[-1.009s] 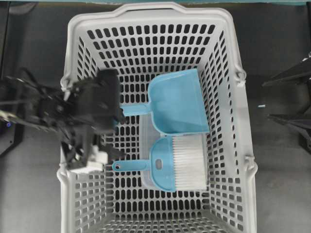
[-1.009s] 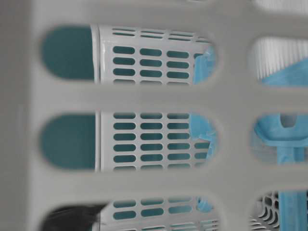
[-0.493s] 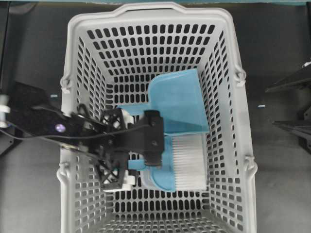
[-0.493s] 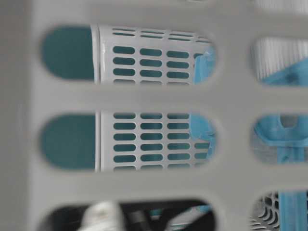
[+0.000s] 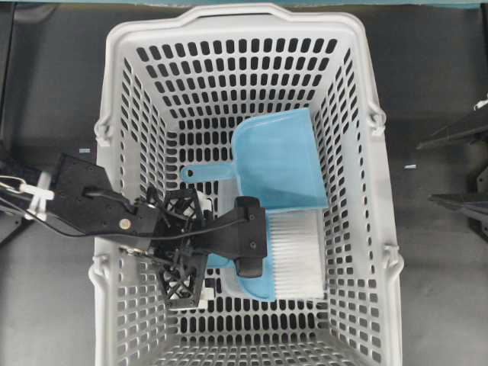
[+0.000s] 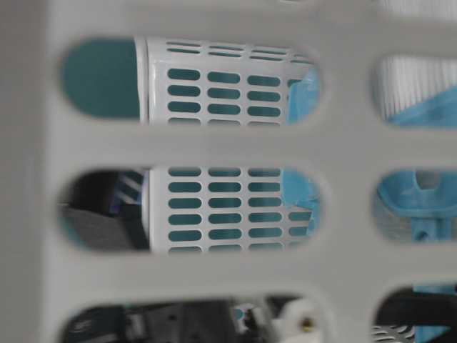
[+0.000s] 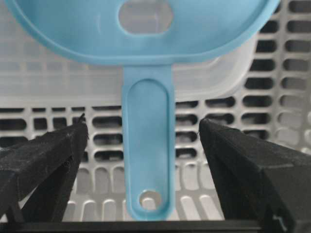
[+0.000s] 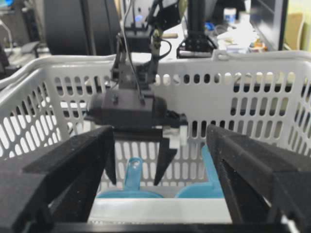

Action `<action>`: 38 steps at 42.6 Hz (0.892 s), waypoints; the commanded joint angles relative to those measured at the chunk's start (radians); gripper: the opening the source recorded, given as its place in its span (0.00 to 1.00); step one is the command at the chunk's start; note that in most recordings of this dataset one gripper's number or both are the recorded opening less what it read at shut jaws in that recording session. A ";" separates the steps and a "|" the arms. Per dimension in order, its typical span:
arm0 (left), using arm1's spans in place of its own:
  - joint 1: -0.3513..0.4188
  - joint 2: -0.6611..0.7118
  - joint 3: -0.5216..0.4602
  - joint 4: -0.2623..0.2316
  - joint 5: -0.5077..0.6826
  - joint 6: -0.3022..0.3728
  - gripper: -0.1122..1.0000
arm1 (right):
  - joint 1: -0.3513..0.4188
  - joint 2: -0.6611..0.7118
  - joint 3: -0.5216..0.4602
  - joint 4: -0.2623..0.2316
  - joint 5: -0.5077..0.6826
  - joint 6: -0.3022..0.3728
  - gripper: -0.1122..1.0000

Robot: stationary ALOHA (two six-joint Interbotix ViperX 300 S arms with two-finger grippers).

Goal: Pick up the hand brush from the shopping basket with the left arm.
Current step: 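Lower the open left gripper around the brush handle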

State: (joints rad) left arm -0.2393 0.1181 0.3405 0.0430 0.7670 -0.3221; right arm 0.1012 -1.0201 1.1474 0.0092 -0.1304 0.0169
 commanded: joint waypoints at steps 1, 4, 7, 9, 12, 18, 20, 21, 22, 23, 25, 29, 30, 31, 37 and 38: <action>-0.003 0.017 -0.002 0.003 -0.026 -0.002 0.91 | 0.003 0.005 -0.011 0.003 -0.005 0.000 0.77; -0.003 0.031 -0.002 0.002 -0.038 -0.002 0.91 | 0.003 0.005 -0.009 0.003 -0.005 0.002 0.77; -0.003 0.038 -0.003 0.003 -0.041 0.000 0.91 | 0.003 0.005 -0.008 0.003 -0.005 0.000 0.77; -0.003 0.040 -0.002 0.003 -0.041 0.000 0.91 | 0.002 0.005 -0.008 0.002 -0.005 0.002 0.77; -0.003 0.038 -0.002 0.003 -0.041 0.005 0.90 | 0.003 0.005 -0.008 0.003 -0.005 0.002 0.77; -0.003 0.038 -0.003 0.003 -0.041 0.002 0.89 | 0.003 0.003 -0.003 0.002 -0.005 0.002 0.77; -0.003 0.038 -0.002 0.003 -0.043 0.002 0.88 | 0.003 0.005 -0.002 0.003 -0.005 0.002 0.77; -0.002 0.038 -0.002 0.003 -0.044 0.008 0.87 | 0.003 0.005 0.002 0.003 -0.005 0.002 0.77; -0.003 0.037 0.000 0.003 -0.049 0.012 0.83 | 0.003 0.005 0.002 0.003 -0.005 0.002 0.77; -0.005 0.037 0.002 0.003 -0.052 0.012 0.80 | 0.003 0.005 0.003 0.003 -0.005 0.002 0.77; -0.006 0.035 0.005 0.003 -0.060 0.014 0.69 | 0.002 0.005 0.005 0.003 -0.005 0.002 0.77; -0.015 0.035 0.008 0.002 -0.071 0.020 0.43 | 0.002 0.005 0.006 0.003 -0.005 0.002 0.77; -0.017 0.035 0.008 0.003 -0.072 0.021 0.36 | 0.003 0.005 0.008 0.003 -0.005 0.002 0.77; -0.018 0.035 0.008 0.003 -0.072 0.023 0.32 | 0.003 0.005 0.008 0.003 -0.005 0.003 0.77; -0.018 0.032 0.008 0.003 -0.071 0.028 0.32 | 0.003 0.005 0.009 0.003 -0.005 0.002 0.77; -0.020 0.032 0.006 0.003 -0.071 0.028 0.32 | 0.003 0.005 0.011 0.003 -0.005 0.002 0.77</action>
State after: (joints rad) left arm -0.2546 0.1626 0.3543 0.0430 0.7026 -0.2976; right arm 0.1012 -1.0216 1.1643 0.0092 -0.1304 0.0184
